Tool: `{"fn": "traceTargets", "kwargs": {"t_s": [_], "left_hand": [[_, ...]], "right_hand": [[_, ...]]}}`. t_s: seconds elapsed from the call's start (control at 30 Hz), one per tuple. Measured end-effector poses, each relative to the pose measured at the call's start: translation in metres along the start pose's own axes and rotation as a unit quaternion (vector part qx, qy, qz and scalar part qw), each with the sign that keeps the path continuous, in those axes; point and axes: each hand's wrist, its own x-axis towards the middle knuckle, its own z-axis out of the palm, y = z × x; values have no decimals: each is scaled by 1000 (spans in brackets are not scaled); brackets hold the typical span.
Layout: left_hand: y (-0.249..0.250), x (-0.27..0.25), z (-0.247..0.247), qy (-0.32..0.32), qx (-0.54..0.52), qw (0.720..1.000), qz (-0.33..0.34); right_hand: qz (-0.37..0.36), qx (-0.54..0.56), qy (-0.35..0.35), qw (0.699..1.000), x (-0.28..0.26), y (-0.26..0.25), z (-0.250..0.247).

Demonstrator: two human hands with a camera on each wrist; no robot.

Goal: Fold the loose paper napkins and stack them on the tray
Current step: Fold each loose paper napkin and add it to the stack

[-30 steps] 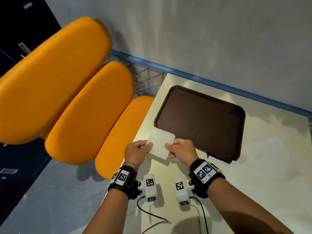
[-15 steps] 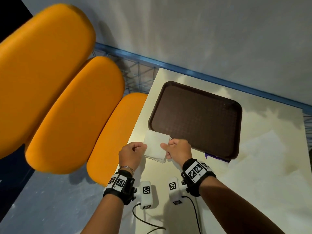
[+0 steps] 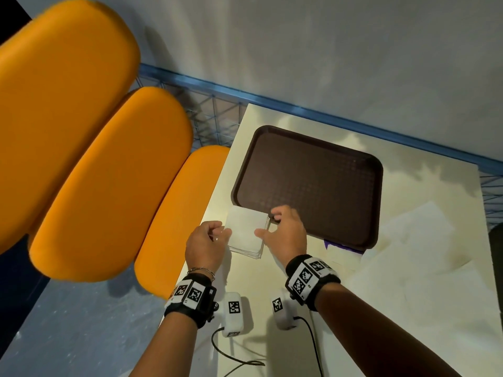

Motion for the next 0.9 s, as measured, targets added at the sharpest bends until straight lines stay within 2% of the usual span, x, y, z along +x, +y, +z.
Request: {"fn": "traceTargets", "kwargs": {"t_s": [0.07,0.13,0.23,0.3,0.47,0.67,0.73,0.8,0.9], "left_hand": [[4,-6,-2,27,42,997,58],[6,-11,-1,30,72,988,133],[1,-16,8,-33,157,962,220],[-4,-18,15,-67,194,951,233],[-17,-16,25,-75,249,922,287],[-26,-13,27,-72,306,889,334],[-23,-14,24,-70,325,877,346],[-14,-20,19,-60,324,877,350],[6,-42,14,-34,267,907,324]], "right_hand": [[-110,-63,17,992,-6,-4,-3],[-206,-133,-19,969,-8,-6,-4],[-283,-225,-99,927,-7,-4,-2],[-281,-244,-123,920,-6,0,1],[-256,-262,-113,924,-1,10,6],[-270,-347,-117,891,2,18,11],[-269,-320,-117,901,-2,22,2],[-247,-265,-111,926,-11,29,-17],[-185,-210,-120,953,-31,58,-60]]}}
